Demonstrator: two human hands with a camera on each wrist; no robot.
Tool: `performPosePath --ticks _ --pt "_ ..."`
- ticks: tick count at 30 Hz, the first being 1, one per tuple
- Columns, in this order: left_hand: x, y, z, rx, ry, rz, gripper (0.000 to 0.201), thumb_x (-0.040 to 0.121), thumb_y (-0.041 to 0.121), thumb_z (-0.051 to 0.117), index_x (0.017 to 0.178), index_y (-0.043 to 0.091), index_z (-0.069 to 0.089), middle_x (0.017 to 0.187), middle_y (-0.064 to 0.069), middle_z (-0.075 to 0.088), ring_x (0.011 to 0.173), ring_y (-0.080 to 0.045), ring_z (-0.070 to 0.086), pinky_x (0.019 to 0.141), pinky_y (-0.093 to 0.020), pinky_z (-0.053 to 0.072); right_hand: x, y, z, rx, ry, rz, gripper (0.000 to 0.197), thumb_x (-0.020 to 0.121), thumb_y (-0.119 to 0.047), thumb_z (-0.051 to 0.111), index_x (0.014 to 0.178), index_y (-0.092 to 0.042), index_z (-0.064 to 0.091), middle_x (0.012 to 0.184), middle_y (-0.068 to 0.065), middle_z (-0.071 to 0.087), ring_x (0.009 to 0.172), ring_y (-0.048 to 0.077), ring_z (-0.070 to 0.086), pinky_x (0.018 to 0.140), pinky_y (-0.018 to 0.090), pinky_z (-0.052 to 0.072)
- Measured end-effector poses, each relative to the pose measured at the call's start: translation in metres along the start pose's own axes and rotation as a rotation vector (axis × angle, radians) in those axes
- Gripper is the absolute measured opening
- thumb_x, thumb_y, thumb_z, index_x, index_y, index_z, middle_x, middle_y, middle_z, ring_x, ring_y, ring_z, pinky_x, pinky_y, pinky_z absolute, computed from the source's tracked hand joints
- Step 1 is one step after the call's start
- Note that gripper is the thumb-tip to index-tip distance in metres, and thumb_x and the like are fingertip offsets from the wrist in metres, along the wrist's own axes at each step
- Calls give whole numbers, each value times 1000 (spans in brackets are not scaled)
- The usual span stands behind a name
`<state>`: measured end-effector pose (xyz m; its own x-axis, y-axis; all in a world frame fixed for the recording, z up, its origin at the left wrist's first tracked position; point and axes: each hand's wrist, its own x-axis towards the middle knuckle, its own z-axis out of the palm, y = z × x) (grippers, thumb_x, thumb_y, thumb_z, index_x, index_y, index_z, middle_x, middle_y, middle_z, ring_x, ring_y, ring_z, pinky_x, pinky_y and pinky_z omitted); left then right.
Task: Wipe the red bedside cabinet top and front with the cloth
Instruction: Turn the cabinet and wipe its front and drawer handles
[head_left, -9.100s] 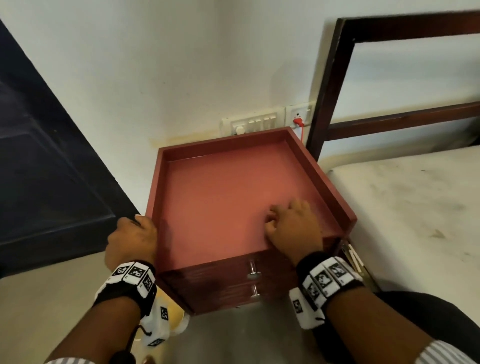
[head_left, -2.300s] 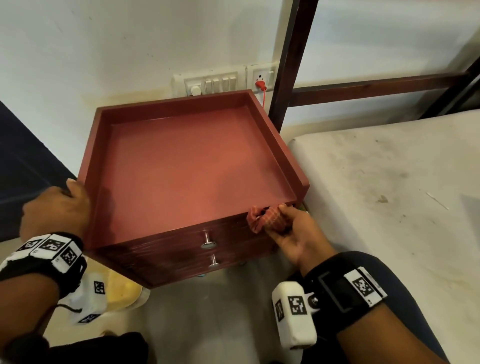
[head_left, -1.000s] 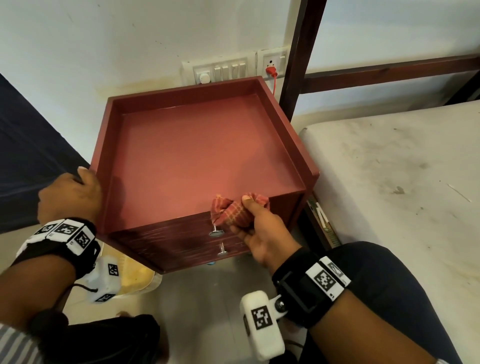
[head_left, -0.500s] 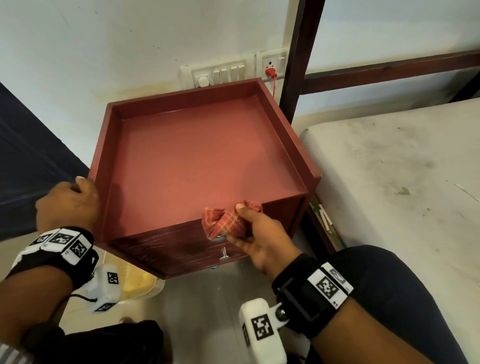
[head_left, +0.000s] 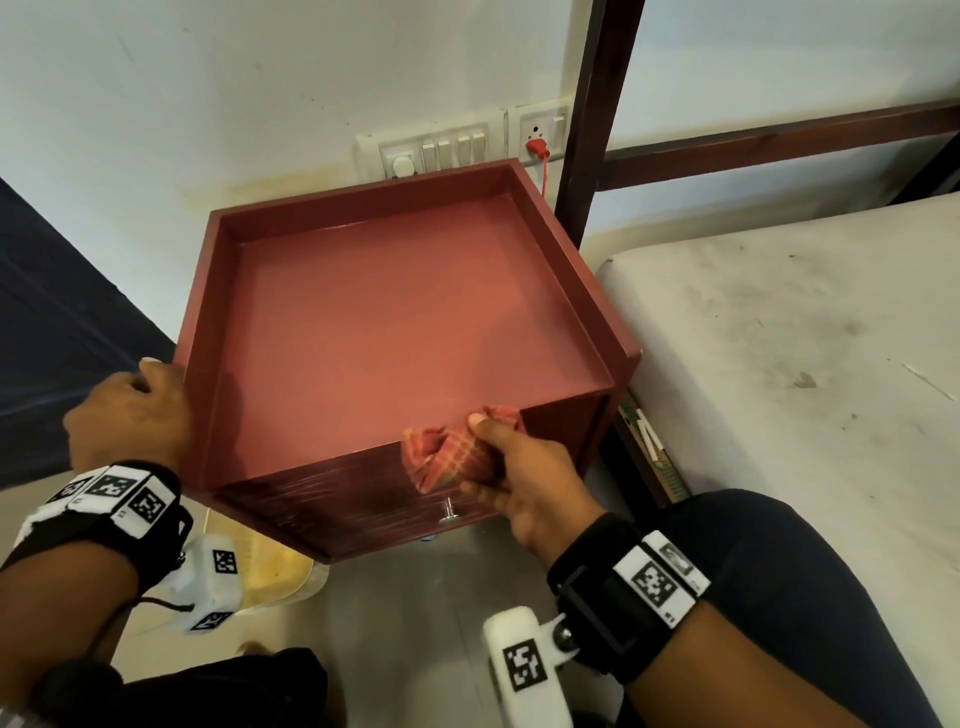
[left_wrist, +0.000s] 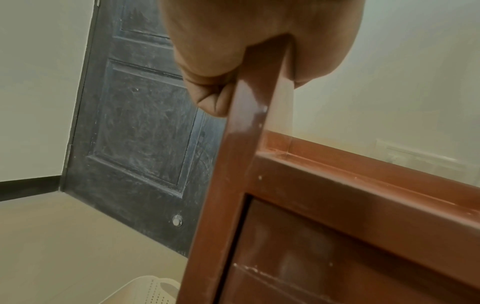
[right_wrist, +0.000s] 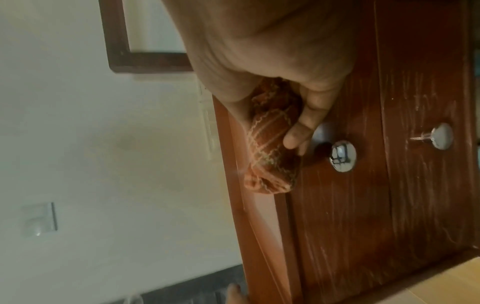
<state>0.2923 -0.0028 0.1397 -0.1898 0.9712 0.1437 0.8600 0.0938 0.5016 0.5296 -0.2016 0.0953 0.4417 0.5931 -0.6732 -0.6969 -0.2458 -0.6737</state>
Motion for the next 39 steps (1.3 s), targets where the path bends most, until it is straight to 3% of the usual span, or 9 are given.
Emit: performPosePath --ticks 7,10,14,18,21,24,28,35,39 --pt "3 -1 2 7 29 22 67 100 45 24 88 -8 63 103 -38 64 103 -55 59 90 -55 44 19 -31 -42 238 355 -296 23 91 -23 73 108 -11 64 100 9 70 74 15 69 50 25 55" --pt "4 2 1 42 7 33 69 103 42 23 97 -11 66 110 -41 62 107 -57 58 95 -55 43 16 -1 -12 195 259 -242 33 90 -20 75 114 1 64 104 21 74 74 20 71 54 28 57" --pt "-2 4 -4 46 -14 15 69 105 41 22 107 -12 65 118 -42 60 111 -57 56 99 -55 42 3 5 4 12 -37 36 28 88 -19 77 108 -3 66 102 14 73 78 23 71 58 33 60" --pt "-5 4 -5 35 8 13 70 104 42 22 106 -12 66 116 -41 61 109 -58 57 98 -55 43 12 -15 -19 180 167 -77 16 88 -16 73 99 -9 65 84 9 67 64 19 64 50 29 51" --pt "-2 2 0 15 29 22 74 99 47 20 92 -10 66 103 -39 64 100 -55 60 92 -55 45 27 -22 -35 274 346 -245 36 88 -19 71 121 -7 60 96 10 70 72 18 67 55 30 54" --pt "2 0 2 12 33 16 73 97 50 21 87 -8 65 98 -37 65 99 -54 61 91 -54 46 23 -5 -16 277 266 -221 44 87 -14 73 126 -2 58 111 20 72 77 21 72 59 33 59" --pt "3 -1 2 14 41 26 76 97 49 19 90 -10 66 100 -37 65 100 -55 60 93 -55 46 2 12 7 124 -35 17 20 93 -13 69 111 -7 65 97 10 72 76 19 71 59 34 59" --pt "3 -2 4 -15 78 32 70 100 48 23 81 -6 62 88 -32 64 92 -52 61 87 -53 47 29 -20 -25 388 367 -227 42 93 -21 68 131 -12 54 111 10 69 78 18 66 55 29 52" --pt "4 0 4 -4 70 27 68 101 47 26 77 -5 62 82 -28 61 88 -50 61 80 -49 45 15 9 6 270 111 -82 35 94 -15 69 125 -7 55 115 15 70 90 26 72 70 40 62"
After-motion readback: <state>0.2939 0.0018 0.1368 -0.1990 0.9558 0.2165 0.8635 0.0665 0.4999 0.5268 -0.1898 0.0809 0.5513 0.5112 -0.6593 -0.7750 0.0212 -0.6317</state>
